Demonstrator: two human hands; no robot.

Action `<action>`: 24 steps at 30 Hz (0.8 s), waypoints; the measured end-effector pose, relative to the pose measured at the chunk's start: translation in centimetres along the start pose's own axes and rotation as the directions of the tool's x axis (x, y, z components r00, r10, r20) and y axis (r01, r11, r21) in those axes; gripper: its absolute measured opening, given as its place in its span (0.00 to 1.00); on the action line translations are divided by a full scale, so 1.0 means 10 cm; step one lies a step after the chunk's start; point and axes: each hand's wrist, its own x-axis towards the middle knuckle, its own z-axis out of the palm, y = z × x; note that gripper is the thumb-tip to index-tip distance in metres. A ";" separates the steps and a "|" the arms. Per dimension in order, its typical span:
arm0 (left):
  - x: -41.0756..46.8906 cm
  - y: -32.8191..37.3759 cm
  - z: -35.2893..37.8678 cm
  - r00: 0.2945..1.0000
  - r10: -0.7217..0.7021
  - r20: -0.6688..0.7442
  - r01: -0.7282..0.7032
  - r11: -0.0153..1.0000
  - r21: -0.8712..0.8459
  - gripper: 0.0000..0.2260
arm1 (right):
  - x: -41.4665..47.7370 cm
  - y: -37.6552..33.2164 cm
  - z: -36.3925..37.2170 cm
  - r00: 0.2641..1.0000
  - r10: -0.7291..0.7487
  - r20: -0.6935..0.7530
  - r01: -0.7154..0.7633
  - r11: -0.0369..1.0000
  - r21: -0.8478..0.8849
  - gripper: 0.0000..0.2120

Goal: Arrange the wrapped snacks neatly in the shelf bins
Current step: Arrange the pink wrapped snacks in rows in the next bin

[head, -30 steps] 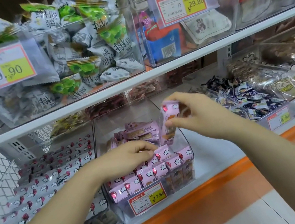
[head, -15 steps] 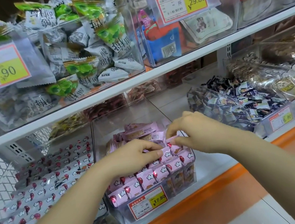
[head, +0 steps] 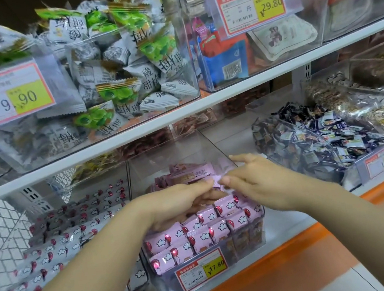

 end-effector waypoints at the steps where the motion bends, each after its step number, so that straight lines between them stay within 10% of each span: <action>1: -0.01 0.00 0.00 1.000 -0.006 0.005 0.006 1.000 0.003 0.22 | 0.00 -0.02 0.03 0.999 0.000 0.038 0.001 0.999 -0.039 0.20; 10: -0.58 -0.22 -0.25 0.912 0.284 -0.294 -0.195 0.934 0.298 0.13 | -0.01 -0.21 -0.20 0.996 -0.043 -0.077 0.052 0.992 0.118 0.26; 16: -0.84 -0.72 -0.26 0.615 0.449 -0.649 -0.238 0.890 0.390 0.11 | 0.51 -0.43 -0.08 0.976 -0.039 0.215 0.023 0.997 0.077 0.23; 24: -0.75 -1.02 -0.23 0.603 0.333 -0.725 -0.330 0.931 0.154 0.11 | 1.32 -0.46 0.39 0.841 0.181 0.509 -0.247 0.967 0.064 0.13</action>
